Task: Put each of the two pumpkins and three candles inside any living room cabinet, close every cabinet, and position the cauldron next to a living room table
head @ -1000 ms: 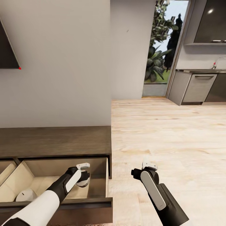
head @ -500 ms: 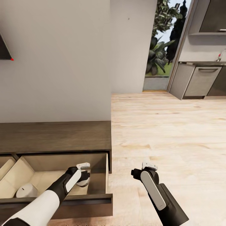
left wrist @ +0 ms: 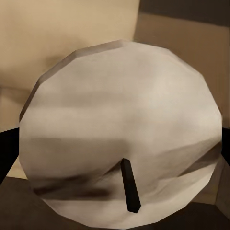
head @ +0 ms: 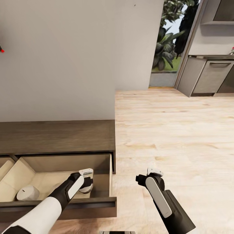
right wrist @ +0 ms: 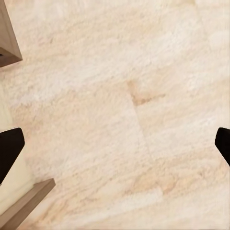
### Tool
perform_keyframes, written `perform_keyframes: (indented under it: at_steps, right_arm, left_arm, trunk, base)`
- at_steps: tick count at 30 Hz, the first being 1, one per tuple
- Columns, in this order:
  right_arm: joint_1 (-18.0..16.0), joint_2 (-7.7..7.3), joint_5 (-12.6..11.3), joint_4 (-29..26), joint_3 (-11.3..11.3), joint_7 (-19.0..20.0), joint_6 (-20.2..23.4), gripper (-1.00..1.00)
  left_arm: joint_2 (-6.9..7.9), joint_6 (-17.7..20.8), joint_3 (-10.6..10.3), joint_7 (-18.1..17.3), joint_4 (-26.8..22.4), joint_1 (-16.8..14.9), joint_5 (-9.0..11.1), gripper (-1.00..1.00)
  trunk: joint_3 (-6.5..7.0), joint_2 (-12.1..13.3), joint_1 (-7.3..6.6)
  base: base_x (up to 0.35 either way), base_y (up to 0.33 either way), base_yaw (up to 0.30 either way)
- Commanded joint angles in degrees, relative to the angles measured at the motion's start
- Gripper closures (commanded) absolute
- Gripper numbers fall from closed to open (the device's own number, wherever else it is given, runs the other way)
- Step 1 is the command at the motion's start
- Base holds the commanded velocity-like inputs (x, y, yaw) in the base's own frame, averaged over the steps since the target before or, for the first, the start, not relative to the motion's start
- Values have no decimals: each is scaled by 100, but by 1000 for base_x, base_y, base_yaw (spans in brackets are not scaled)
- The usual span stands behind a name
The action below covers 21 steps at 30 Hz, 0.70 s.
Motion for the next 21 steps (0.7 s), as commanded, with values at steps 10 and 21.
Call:
perform_keyframes:
  at_steps: [10, 21]
  right_arm:
    - [-5, 0, -51, 2, 6, -59, 15, -100]
    - [-5, 0, -52, 2, 6, -59, 15, -100]
  left_arm:
    - [11, 3, -45, 52, -17, -5, 41, 100]
    - [14, 0, -45, 53, -22, 0, 38, 100]
  trunk:
    - [-116, -9, 11]
    - [-116, -9, 11]
  base:
    - [0, 0, 0]
    - [0, 0, 0]
